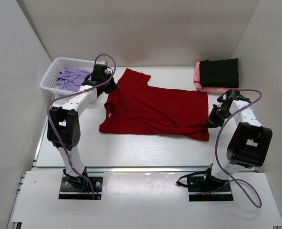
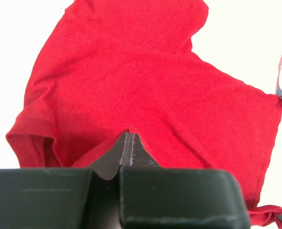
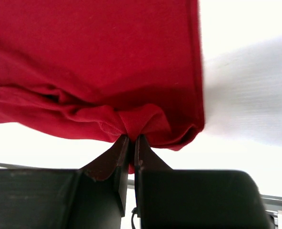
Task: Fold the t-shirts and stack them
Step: Fold the flattened tshirt in 1/3 of the way
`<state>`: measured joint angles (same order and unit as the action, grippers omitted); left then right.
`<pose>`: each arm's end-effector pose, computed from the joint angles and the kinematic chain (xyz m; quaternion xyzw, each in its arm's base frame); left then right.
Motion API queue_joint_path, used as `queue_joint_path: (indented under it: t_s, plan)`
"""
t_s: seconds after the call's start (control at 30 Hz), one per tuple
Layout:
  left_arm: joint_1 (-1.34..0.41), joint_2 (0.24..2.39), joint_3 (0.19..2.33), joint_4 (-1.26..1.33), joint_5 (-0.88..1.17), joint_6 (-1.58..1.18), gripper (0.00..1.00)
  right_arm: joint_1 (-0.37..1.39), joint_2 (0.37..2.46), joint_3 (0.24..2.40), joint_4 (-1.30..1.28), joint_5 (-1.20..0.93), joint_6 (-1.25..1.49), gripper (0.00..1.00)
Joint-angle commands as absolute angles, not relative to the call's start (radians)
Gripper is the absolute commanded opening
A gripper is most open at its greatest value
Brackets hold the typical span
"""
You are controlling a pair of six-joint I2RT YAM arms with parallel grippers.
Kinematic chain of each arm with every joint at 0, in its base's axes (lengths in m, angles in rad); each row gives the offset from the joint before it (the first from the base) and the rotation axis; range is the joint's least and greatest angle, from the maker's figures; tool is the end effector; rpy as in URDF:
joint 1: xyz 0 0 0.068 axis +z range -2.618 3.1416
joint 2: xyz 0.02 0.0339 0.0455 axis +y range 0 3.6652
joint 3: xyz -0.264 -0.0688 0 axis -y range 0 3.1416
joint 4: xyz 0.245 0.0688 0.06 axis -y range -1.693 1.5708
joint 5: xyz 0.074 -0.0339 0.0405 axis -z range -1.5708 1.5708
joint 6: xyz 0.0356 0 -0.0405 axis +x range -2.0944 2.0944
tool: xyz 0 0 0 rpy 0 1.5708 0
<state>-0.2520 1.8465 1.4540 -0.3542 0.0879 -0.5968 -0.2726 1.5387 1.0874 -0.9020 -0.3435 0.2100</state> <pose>0.4074 -0.1081 0.2549 -0.1397 0.9049 -0.2014 0.3480 0.2742 -0.0642 0.2195 0.2160 0.9555 0.1665 0.1122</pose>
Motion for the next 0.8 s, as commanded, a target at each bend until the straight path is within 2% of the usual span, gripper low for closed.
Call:
queue_joint_path:
  t_s: [0.0, 0.17, 0.77]
  plan:
    - [-0.249, 1.804, 1.488, -0.325, 0.100, -0.600, 0.00, -0.285, 1.568, 1.124, -0.928, -0.316, 0.207, 0.00]
    - [-0.227, 1.761, 1.428, -0.308, 0.113, -0.610, 0.00, -0.298, 1.578, 1.138, -0.926, -0.321, 0.204, 0.00]
    - [-0.222, 1.726, 1.433, -0.273, 0.069, -0.563, 0.00, -0.314, 1.592, 1.146, -0.963, -0.302, 0.199, 0.00]
